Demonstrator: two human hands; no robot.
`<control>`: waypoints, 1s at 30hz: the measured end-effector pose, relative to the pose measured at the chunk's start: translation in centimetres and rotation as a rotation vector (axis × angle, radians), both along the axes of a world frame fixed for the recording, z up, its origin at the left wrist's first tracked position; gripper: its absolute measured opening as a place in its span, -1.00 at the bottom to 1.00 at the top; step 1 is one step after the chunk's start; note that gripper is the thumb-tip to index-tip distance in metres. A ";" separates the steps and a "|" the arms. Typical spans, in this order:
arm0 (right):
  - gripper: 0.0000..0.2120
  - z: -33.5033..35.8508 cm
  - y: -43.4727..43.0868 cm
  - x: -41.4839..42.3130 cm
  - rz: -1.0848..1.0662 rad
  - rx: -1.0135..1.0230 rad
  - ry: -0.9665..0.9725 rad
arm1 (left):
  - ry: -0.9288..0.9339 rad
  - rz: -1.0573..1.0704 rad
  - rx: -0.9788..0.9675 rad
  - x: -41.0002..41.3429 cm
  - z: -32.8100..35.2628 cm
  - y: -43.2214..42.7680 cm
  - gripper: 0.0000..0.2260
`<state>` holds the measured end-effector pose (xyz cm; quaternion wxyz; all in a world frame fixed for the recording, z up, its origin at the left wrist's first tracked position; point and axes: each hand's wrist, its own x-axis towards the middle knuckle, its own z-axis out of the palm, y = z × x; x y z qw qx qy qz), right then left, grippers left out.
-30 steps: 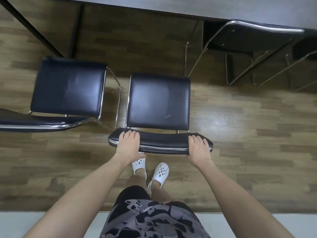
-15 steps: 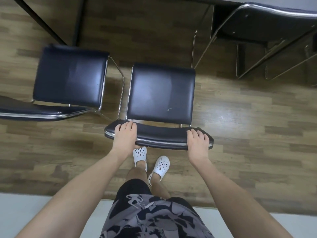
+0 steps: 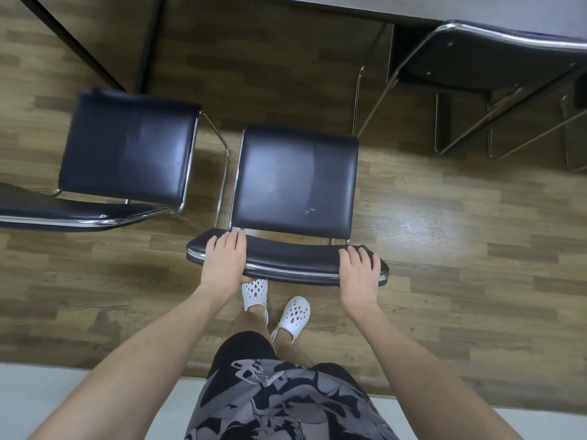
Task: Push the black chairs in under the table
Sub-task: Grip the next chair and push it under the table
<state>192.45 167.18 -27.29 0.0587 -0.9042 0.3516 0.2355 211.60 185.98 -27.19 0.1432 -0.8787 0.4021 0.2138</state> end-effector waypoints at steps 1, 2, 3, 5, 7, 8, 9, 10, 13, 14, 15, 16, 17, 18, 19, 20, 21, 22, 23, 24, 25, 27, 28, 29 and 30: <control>-0.30 0.0 0.0 0.0 -0.002 -0.006 -0.001 | -0.002 -0.002 0.003 0.0 0.0 -0.1 -0.06; -0.30 0.0 0.0 0.0 -0.007 -0.011 -0.011 | -0.005 -0.004 0.004 0.1 -0.1 -0.1 -0.05; -0.31 0.1 0.0 0.0 -0.017 -0.014 -0.023 | -0.006 -0.003 0.003 0.1 -0.1 -0.1 -0.05; -0.29 0.0 0.1 0.0 -0.037 -0.017 -0.043 | 0.005 0.000 -0.003 0.2 -0.1 -0.2 -0.04; -0.25 0.0 0.2 0.1 -0.058 -0.019 -0.058 | 0.019 0.007 -0.013 0.2 0.0 -0.2 -0.04; -0.24 0.0 0.3 0.1 -0.065 -0.027 -0.063 | 0.023 0.012 -0.018 0.3 0.0 -0.2 -0.03; -0.22 0.0 0.3 0.1 -0.072 -0.037 -0.064 | 0.026 0.015 -0.019 0.2 0.0 -0.2 -0.02; -0.21 -0.1 0.3 0.2 -0.078 -0.046 -0.065 | 0.025 0.017 -0.020 0.2 0.0 -0.3 -0.01; -0.15 -0.2 0.2 0.2 -0.082 -0.052 -0.065 | 0.021 0.024 -0.024 0.2 0.1 -0.4 0.03; -0.14 -0.3 0.1 0.2 -0.081 -0.051 -0.058 | 0.018 0.023 -0.028 0.2 0.1 -0.4 0.03; -0.12 -0.4 -0.1 0.3 -0.080 -0.049 -0.044 | 0.018 0.021 -0.024 0.2 0.1 -0.5 0.03; -0.10 -0.5 -0.3 0.3 -0.078 -0.047 -0.027 | 0.020 0.019 -0.015 0.2 0.1 -0.7 0.03; -0.09 -0.6 -0.5 0.4 -0.075 -0.052 -0.015 | 0.017 0.016 -0.013 0.2 0.0 -0.9 0.03; -0.08 -0.7 -0.9 0.6 -0.067 -0.063 -0.009 | 0.009 0.013 -0.014 0.4 -0.1 -1.2 0.03; -0.07 -0.7 -1.3 0.8 -0.060 -0.068 0.000 | 0.010 0.017 -0.012 0.5 -0.1 -1.6 0.02; -0.05 -0.7 -1.8 1.1 -0.054 -0.068 0.009 | 0.017 0.024 -0.011 0.8 0.0 -2.1 0.01; -0.04 -0.8 -2.3 1.3 -0.048 -0.068 0.017 | 0.019 0.030 -0.012 1.0 -0.1 -2.5 0.00; -0.02 -0.8 -2.8 1.6 -0.043 -0.071 0.021 | 0.015 0.034 -0.011 1.3 -0.1 -2.9 -0.01; -0.02 -0.8 -3.2 1.8 -0.042 -0.073 0.023 | 0.010 0.035 -0.006 1.5 -0.2 -3.3 -0.02; -0.03 -0.8 -3.6 2.1 -0.042 -0.075 0.024 | 0.007 0.036 0.003 1.7 -0.2 -3.6 -0.04; -0.05 -0.8 -4.0 2.3 -0.041 -0.077 0.025 | 0.003 0.035 0.011 2.0 -0.3 -3.9 -0.04; -0.09 -0.9 -4.7 2.7 -0.043 -0.079 0.020 | -0.005 0.031 0.011 2.3 -0.4 -4.5 -0.03; -0.10 -0.9 -5.1 2.9 -0.041 -0.077 0.022 | -0.008 0.031 0.011 2.5 -0.5 -4.8 -0.02; -0.10 -0.9 -5.4 3.2 -0.038 -0.077 0.026 | -0.015 0.029 0.014 2.8 -0.6 -5.0 -0.01; -0.10 -0.9 -5.7 3.4 -0.035 -0.078 0.030 | -0.027 0.024 0.018 3.0 -0.6 -5.3 -0.01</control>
